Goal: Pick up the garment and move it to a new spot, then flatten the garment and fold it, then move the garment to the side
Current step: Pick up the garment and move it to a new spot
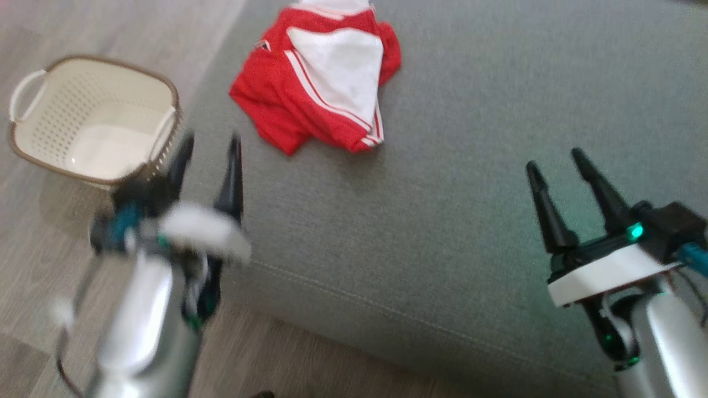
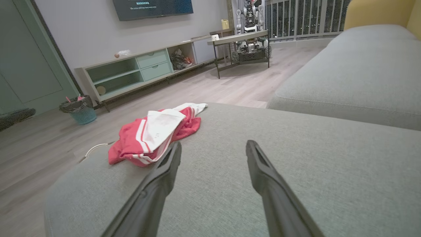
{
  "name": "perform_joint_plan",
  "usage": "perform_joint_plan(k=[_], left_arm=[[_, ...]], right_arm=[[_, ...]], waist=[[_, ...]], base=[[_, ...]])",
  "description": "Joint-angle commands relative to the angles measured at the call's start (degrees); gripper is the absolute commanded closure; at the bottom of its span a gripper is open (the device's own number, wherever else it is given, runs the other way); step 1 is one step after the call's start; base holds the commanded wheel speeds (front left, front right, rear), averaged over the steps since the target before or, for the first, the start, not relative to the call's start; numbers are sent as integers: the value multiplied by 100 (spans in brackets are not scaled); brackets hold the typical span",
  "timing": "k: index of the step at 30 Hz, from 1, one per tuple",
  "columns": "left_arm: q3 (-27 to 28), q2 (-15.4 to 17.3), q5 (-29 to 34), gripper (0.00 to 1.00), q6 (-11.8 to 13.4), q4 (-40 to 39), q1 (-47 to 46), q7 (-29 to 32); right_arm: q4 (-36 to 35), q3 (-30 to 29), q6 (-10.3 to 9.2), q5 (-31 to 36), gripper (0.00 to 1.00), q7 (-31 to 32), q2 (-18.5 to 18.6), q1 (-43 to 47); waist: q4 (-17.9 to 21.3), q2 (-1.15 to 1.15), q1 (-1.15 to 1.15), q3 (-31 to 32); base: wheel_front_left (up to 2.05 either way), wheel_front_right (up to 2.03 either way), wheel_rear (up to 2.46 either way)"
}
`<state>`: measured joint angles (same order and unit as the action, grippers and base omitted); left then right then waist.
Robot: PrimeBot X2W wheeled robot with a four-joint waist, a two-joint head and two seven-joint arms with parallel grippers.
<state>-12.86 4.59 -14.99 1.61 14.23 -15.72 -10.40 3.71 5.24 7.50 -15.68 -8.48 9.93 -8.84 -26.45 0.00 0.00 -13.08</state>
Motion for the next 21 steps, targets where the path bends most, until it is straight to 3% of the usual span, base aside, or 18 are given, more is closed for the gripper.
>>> perform_joint_plan(k=[1,7,12,21], left_arm=[[139,188,36,0,-81,-43,-588,195],[23,351,-160,0,-438,707,-2152,1610],[-100,492,-150,0,-549,1457,-3099,2535],[-362,779,-21,0,-707,2773,-3946,3111]], right_arm=[[-325,65,-1,-30,0,63,102,-123],[-1008,119,-1,-104,0,386,420,-267],[-1421,171,-1,-142,0,524,543,-429],[-1574,234,-1,-230,0,490,720,-551]], waist=[[193,0,0,-416],[453,0,0,-1012],[703,0,0,-1388],[1129,0,0,-1804]], base=[[0,0,0],[0,0,0],[0,0,0],[0,0,0]])
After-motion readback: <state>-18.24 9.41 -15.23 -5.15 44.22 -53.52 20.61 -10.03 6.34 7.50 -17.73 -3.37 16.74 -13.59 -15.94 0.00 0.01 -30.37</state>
